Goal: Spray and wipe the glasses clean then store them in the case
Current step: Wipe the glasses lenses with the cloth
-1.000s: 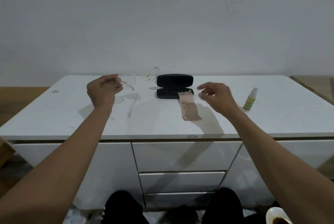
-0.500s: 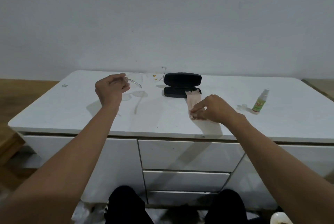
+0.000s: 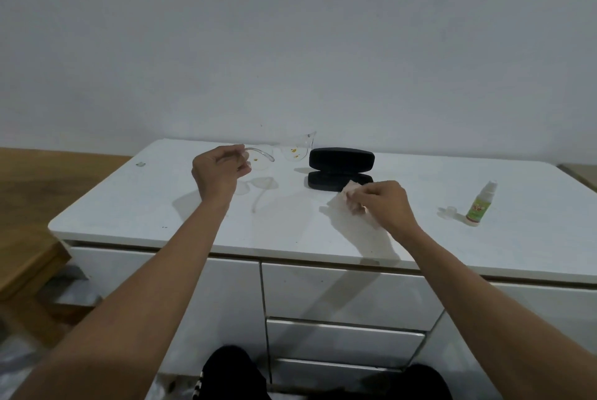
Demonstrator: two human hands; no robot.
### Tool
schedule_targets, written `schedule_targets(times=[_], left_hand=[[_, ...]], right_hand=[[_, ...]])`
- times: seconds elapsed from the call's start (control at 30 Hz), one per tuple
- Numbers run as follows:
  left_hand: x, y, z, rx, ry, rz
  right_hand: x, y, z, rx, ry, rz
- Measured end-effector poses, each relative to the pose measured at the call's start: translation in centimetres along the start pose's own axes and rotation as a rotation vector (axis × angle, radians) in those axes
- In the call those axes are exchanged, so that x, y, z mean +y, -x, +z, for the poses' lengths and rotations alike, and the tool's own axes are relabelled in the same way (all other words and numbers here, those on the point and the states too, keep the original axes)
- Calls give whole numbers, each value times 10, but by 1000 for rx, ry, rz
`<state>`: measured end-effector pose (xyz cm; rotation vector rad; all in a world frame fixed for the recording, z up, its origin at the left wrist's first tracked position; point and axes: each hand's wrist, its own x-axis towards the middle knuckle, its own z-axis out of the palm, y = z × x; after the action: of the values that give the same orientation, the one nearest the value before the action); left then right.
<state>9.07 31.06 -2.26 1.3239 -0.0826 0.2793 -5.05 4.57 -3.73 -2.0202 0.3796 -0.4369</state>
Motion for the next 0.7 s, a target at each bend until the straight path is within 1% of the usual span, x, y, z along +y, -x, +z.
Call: schedule_targets(times=[0.07,0.1,0.2,0.3,0.4,0.47,0.63,0.7], left_hand=[[3,-1,-1,3,-2,-2],[4,-2,-1,2,-2,-4],[9,-2,-2,1,-1,0],[15,-1,0,-10,3,9],[20,0,3,-29,1,14],[24,1,6,-44,-4,21],[32,6,13,-81,-36,40],[34,7,15,-82,-36,44]], right_hand=[[-8,0,3,13,-306,59],[-11,-1,4,19,-419,93],[-21,-5,11,34,-609,142],[-35,-4,20,16,-724,115],[-49,-4,31,6,-734,86],[-59,-6,39,26,-785,99],[-84,-10,54,69,-1038,169],[-91,-12,59,100,-1088,174]])
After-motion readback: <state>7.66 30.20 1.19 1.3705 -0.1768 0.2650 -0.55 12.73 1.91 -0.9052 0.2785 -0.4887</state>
